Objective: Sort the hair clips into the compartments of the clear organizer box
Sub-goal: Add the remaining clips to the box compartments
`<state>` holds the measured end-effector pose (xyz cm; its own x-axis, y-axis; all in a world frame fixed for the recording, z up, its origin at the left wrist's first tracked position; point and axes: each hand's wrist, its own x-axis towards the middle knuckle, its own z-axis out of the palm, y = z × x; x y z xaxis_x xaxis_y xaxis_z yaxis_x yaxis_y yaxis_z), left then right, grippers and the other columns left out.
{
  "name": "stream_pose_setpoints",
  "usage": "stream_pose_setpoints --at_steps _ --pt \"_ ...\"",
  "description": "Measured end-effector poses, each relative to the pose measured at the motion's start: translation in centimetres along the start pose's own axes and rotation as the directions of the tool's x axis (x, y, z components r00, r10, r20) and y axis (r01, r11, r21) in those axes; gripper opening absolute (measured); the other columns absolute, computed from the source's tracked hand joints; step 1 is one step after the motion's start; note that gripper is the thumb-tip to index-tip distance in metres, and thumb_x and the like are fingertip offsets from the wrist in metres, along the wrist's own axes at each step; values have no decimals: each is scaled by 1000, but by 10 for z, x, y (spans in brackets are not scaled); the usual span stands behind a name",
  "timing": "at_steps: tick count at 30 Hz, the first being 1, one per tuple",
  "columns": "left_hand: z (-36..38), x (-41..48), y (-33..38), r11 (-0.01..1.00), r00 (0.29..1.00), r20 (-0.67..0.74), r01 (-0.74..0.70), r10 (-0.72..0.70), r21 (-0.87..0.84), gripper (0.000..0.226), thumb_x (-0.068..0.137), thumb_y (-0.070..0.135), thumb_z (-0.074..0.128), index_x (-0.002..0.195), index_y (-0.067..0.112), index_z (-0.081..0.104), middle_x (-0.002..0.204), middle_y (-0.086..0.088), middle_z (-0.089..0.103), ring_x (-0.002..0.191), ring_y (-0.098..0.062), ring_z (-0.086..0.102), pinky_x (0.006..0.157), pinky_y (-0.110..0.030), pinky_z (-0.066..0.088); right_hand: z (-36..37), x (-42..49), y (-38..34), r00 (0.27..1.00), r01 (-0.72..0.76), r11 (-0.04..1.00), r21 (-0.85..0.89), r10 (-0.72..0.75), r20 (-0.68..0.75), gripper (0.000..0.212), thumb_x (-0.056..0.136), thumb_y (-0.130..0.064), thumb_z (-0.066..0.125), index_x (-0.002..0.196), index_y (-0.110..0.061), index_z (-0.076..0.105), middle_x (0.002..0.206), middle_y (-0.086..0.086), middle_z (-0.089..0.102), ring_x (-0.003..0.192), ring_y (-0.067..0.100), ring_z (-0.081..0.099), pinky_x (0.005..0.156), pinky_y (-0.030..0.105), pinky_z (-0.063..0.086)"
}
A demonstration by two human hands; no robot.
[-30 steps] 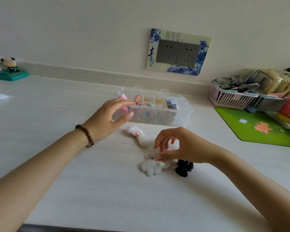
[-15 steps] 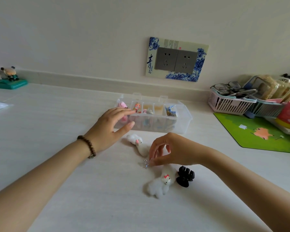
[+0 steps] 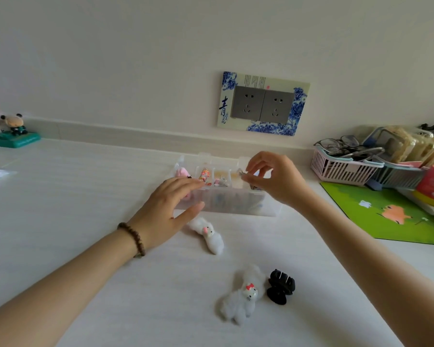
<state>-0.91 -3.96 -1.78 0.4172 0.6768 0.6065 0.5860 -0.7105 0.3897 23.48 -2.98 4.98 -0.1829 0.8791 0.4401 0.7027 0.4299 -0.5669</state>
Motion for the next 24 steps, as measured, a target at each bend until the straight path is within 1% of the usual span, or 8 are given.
stream_pose_setpoints --at_steps 3,5,8,11,13,16,19,24 --pt "-6 2 5 974 984 -66 -150 163 173 34 87 48 47 108 29 65 115 15 62 112 -5 47 98 -25 33 7 6 10 1000 -18 994 -111 19 9 13 78 -25 73 82 -20 62 77 -13 63 72 8 59 60 19 44" --pt "-7 1 8 973 980 2 -200 201 116 30 85 49 51 100 30 69 107 17 66 103 -1 51 93 -23 36 8 1 10 1000 7 992 -128 -11 -28 11 80 -26 70 86 -20 63 83 -12 63 78 9 58 65 19 45" --pt "-1 -6 7 997 976 210 -53 63 -53 47 77 66 46 106 34 66 111 20 63 105 6 50 96 -16 36 3 -12 3 995 52 998 -25 -54 -90 7 81 -26 68 86 -22 65 88 -13 67 79 4 59 62 9 41" --pt "3 -10 4 994 933 350 105 -89 -28 50 71 71 45 106 40 63 105 25 61 101 3 47 90 -16 39 3 -28 -4 996 48 994 97 -40 -77 3 82 -25 67 83 -22 66 87 -13 68 75 3 60 60 15 43" --pt "2 -9 6 987 920 367 159 -134 -39 36 73 62 55 100 41 65 99 22 62 94 1 49 82 -15 41 7 -37 -7 999 48 991 126 -49 7 1 83 -23 66 82 -22 66 83 -13 67 72 3 60 62 21 46" --pt "0 -9 13 968 933 315 222 -175 -120 19 74 45 68 92 37 68 92 19 64 83 0 51 70 -12 38 19 -45 -7 978 -15 988 156 -18 207 7 84 -26 66 89 -20 66 86 -10 68 78 8 63 70 18 50" --pt "-1 -9 21 950 953 246 229 -175 -212 20 73 34 74 92 34 69 94 18 65 80 -4 55 70 -16 45 33 -49 -5 927 -117 973 198 36 373 16 83 -30 67 97 -21 65 95 -6 70 81 7 65 70 15 49" --pt "1 -5 33 832 939 246 331 -242 -445 32 69 14 78 96 27 66 84 3 66 75 -5 64 73 -17 51 38 -53 -8 888 -217 950 224 96 449 22 80 -25 72 98 -14 68 91 0 73 75 6 64 61 13 48"
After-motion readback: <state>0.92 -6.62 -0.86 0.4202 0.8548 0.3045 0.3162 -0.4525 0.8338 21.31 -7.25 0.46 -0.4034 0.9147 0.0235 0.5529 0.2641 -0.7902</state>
